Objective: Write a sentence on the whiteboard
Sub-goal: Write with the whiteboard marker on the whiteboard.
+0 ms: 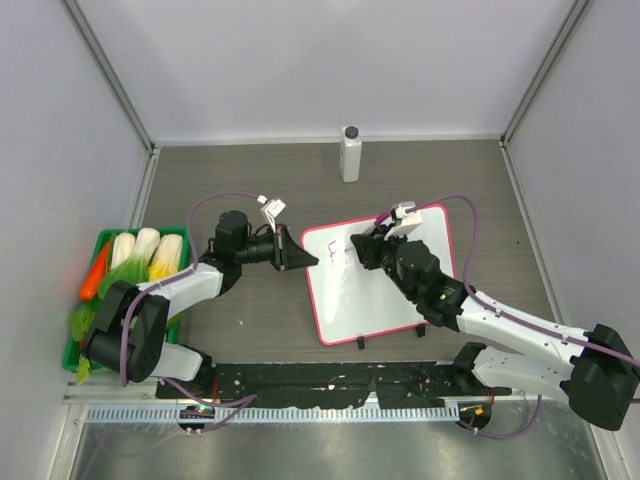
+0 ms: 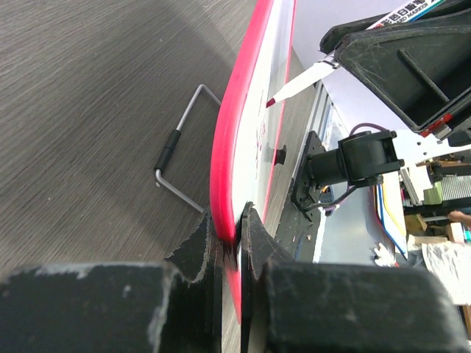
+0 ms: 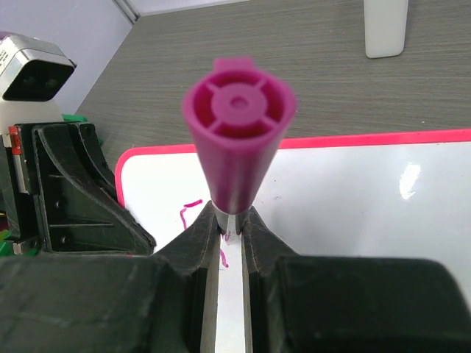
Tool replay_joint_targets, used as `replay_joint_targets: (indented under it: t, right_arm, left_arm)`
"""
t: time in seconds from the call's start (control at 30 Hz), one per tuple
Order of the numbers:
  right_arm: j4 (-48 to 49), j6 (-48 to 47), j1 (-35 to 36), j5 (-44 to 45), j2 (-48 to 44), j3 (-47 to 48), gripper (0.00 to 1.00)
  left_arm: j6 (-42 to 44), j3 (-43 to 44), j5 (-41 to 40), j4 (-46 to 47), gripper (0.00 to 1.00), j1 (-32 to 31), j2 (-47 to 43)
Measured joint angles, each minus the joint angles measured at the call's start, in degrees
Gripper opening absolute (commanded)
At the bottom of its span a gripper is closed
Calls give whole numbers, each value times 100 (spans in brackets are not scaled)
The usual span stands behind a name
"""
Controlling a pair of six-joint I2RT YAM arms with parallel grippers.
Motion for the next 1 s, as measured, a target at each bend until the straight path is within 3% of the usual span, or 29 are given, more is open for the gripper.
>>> replay_joint_targets:
  t: [1.0]
  right_arm:
    - [22,164,-2,-258,-280,-317,1]
  left_arm:
    - [2,0,-13,-28,0,-9,-15]
